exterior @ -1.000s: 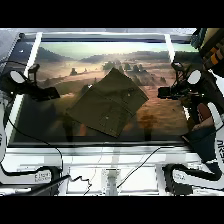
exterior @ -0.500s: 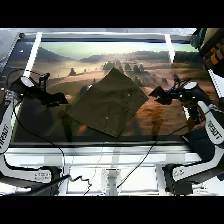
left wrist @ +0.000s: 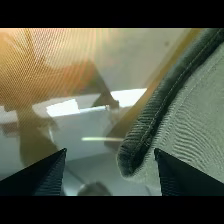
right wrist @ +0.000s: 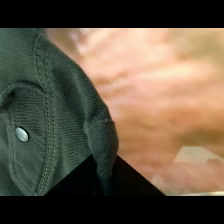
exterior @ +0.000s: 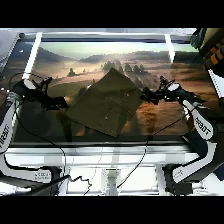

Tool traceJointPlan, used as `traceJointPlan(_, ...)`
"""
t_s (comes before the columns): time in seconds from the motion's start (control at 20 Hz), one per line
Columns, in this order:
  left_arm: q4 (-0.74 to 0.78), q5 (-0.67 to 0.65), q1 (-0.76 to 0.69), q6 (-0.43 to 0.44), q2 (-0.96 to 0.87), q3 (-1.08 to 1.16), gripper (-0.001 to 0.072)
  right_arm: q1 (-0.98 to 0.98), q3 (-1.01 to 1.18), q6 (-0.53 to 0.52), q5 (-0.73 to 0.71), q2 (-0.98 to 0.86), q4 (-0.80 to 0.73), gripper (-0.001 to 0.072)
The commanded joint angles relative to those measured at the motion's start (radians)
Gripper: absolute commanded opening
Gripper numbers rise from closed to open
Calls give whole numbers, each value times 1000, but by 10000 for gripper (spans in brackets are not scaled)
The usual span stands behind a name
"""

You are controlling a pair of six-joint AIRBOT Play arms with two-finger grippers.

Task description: Fold the clothes and pants, and hang the long-sleeved shirts on hangers.

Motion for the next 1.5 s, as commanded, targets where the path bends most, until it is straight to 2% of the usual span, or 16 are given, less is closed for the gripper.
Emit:
traceJointPlan(0.0,-14,29,0,12,0,-55,619,35,71,8,-89,-2,12,43)
traceJointPlan(0.2,-55,29,-19,38,-2,-103,613,64,172,9,-98,-2,-7,43)
traceJointPlan(0.25,-63,6,-27,38,-2,-108,547,70,190,9,-103,-2,-20,43)
traceJointPlan(0.3,-92,-23,-37,43,-2,-112,535,76,203,9,-114,-2,-24,43)
traceJointPlan(0.45,-243,-60,-88,94,-3,-122,535,95,224,10,-175,-2,-43,43)
traceJointPlan(0.6,-282,-60,-175,100,-3,-122,527,120,224,10,-224,-4,-45,42)
traceJointPlan(0.7,-281,-52,-242,97,-10,-122,402,137,224,10,-282,-4,-47,42)
traceJointPlan(0.75,-280,-35,-274,97,-15,-122,292,143,224,10,-308,-4,-47,42)
traceJointPlan(0.8,-274,-12,-299,97,-21,-122,136,146,224,10,-326,-4,-47,42)
traceJointPlan(0.85,-274,8,-318,97,-27,-122,19,150,224,10,-335,-4,-47,42)
traceJointPlan(1.1,-322,-29,-367,81,-29,-127,17,151,329,9,-327,-51,-77,42)
traceJointPlan(1.35,-534,81,-412,82,-30,-193,17,150,491,38,-279,-141,-141,43)
traceJointPlan(1.4,-537,92,-414,83,-30,-193,17,150,491,35,-277,-141,-164,93)
traceJointPlan(1.45,-543,97,-415,83,-30,-193,17,148,491,35,-252,-140,-172,410)
